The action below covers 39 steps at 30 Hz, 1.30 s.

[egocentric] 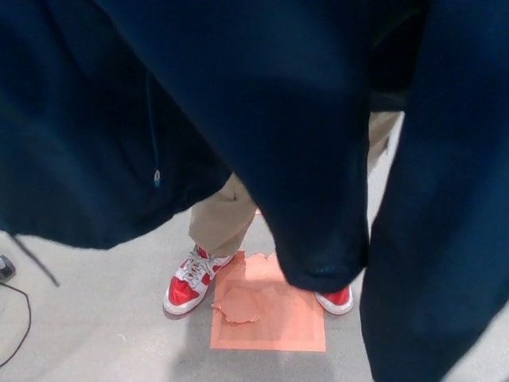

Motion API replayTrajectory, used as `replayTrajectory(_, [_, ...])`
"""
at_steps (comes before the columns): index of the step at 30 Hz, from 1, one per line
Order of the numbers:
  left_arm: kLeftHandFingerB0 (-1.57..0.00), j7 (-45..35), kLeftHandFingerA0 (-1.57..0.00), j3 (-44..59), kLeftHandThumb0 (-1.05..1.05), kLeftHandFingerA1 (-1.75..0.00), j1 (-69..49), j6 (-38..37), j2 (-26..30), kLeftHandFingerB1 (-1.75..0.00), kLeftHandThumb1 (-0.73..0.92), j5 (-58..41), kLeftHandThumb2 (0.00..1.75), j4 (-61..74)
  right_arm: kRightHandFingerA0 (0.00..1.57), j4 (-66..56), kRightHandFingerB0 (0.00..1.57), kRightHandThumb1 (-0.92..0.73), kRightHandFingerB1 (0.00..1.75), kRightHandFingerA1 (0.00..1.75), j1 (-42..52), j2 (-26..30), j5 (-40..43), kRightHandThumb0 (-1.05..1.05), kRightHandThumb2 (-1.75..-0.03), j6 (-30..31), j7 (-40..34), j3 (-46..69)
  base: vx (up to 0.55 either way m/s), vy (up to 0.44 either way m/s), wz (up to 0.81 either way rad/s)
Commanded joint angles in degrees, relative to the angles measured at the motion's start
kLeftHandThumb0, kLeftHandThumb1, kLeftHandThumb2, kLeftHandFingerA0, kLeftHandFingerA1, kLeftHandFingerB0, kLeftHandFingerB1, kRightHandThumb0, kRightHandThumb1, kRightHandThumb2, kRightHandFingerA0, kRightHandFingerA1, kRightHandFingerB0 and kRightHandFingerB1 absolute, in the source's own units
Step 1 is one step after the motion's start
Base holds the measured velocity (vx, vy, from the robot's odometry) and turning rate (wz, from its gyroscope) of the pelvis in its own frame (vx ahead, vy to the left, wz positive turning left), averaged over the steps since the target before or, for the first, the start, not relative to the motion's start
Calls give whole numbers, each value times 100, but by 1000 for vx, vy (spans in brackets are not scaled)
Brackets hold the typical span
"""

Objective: A person hands a coat to the robot and the robot grabs it with both hands and holds it while the person wears the coat.

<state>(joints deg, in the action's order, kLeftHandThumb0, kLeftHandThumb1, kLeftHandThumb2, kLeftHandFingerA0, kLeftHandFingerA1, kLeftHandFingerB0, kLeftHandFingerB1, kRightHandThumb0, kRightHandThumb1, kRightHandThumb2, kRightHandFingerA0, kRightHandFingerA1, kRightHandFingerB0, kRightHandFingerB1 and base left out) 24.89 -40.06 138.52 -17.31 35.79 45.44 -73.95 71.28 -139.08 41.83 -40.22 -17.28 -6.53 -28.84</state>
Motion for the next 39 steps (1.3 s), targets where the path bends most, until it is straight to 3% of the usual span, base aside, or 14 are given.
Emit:
replayTrajectory(1, [-77,917,-99,-82,-49,-175,553,420,630,-170,78,572,65,-384,81,372,77,-83,149,172,-725,679,-608,-49,-69,621,-1243,-111,0,0,0])
replayTrajectory(2, [-73,903,-96,-105,-48,-175,567,415,642,-169,75,608,62,-397,88,394,85,-74,133,157,-758,675,-641,-57,-77,673,-1271,-147,0,0,0])
replayTrajectory(3, [-73,876,-96,-127,-48,-175,583,443,644,-169,75,638,62,-413,88,418,85,-74,133,157,-785,678,-681,-57,-77,697,-1317,-186,0,0,0])
replayTrajectory(4, [-73,879,-96,-124,-49,-175,586,432,643,-168,75,637,62,-423,85,440,74,-86,140,166,-801,678,-703,-46,-65,707,-1344,-208,0,0,0])
replayTrajectory(6, [-70,902,-94,-126,-46,-175,587,429,635,-168,71,643,62,-438,80,489,71,-84,150,173,-821,700,-729,-48,-68,694,-1383,-240,0,0,0])
replayTrajectory(12, [-77,872,-98,-70,-49,-175,582,324,631,-168,78,686,65,-465,83,567,75,-81,149,171,-817,726,-715,-47,-70,675,-1385,-193,0,0,0])
replayTrajectory(17, [-77,1004,-100,-104,-49,-175,547,326,662,-170,78,813,65,-469,81,533,67,-85,150,175,-768,741,-788,-47,-69,598,-1416,-199,0,0,0])
replayTrajectory(21, [-74,1037,-98,-156,-49,-175,537,363,667,-173,78,918,65,-477,81,536,72,-84,147,170,-768,748,-848,-48,-71,604,-1396,-182,0,0,0])
replayTrajectory(30, [-74,920,-97,-53,-48,-175,496,292,665,-174,80,920,65,-485,85,570,61,-86,162,175,-706,766,-863,-46,-65,440,-1403,-75,0,0,0])
replayTrajectory(39, [-69,961,-94,-37,-44,-175,480,116,720,-167,76,972,63,-453,83,579,61,-86,161,175,-701,773,-933,-47,-65,423,-1431,-31,0,0,0])
